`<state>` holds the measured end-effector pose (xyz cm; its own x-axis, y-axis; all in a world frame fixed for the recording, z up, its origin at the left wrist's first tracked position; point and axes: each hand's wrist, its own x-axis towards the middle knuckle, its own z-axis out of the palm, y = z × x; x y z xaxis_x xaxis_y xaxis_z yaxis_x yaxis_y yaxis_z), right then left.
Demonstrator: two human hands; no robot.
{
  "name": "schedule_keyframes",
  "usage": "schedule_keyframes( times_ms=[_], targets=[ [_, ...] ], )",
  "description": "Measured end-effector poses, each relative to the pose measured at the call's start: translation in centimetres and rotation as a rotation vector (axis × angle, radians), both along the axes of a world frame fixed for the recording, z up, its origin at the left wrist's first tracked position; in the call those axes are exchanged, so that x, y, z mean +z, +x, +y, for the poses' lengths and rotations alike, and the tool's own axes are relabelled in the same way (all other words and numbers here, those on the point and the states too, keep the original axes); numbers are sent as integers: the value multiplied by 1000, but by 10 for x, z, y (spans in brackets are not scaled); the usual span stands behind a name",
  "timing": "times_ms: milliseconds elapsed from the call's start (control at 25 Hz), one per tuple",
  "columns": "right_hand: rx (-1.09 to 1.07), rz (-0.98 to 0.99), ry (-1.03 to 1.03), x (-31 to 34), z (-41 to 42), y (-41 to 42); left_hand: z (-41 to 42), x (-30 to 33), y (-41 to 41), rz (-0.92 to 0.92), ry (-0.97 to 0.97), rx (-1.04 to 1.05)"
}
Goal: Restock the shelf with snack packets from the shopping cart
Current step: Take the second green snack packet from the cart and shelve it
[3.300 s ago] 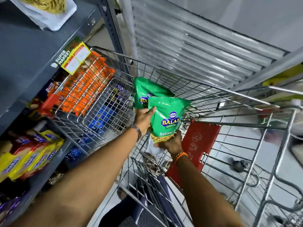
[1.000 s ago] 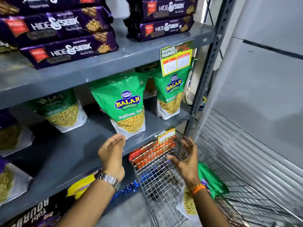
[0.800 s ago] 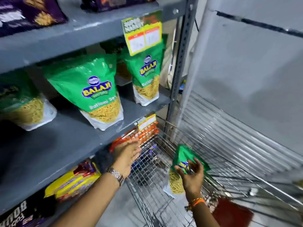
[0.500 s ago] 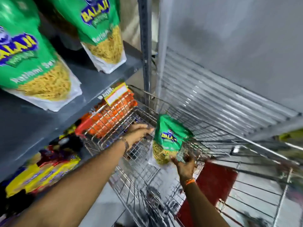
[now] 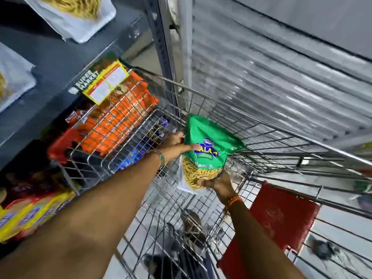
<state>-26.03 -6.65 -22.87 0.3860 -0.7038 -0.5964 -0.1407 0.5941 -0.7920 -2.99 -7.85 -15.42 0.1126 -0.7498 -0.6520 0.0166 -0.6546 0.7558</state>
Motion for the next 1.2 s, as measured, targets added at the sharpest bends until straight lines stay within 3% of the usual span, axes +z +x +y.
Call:
schedule_keyframes(
  times_ms=[120, 280, 600, 720, 920, 1200],
  targets=[
    [3, -9, -12, -3, 2, 5, 0, -5, -4, 54, -5, -27],
    [26, -7, -44, 7, 10, 2, 17, 1, -5, -10, -22, 51],
    [235, -45, -89, 101, 30, 3, 74, 88, 0, -13, -6, 207],
    [336, -45, -144, 150, 29, 13, 98, 142, 0, 33, -111, 285],
    [457, -166, -253, 229, 35, 47, 143, 228, 15, -49, -342, 453],
    [769, -331, -398, 325, 60, 158, 242, 325, 68, -140, -563, 793]
  ],
)
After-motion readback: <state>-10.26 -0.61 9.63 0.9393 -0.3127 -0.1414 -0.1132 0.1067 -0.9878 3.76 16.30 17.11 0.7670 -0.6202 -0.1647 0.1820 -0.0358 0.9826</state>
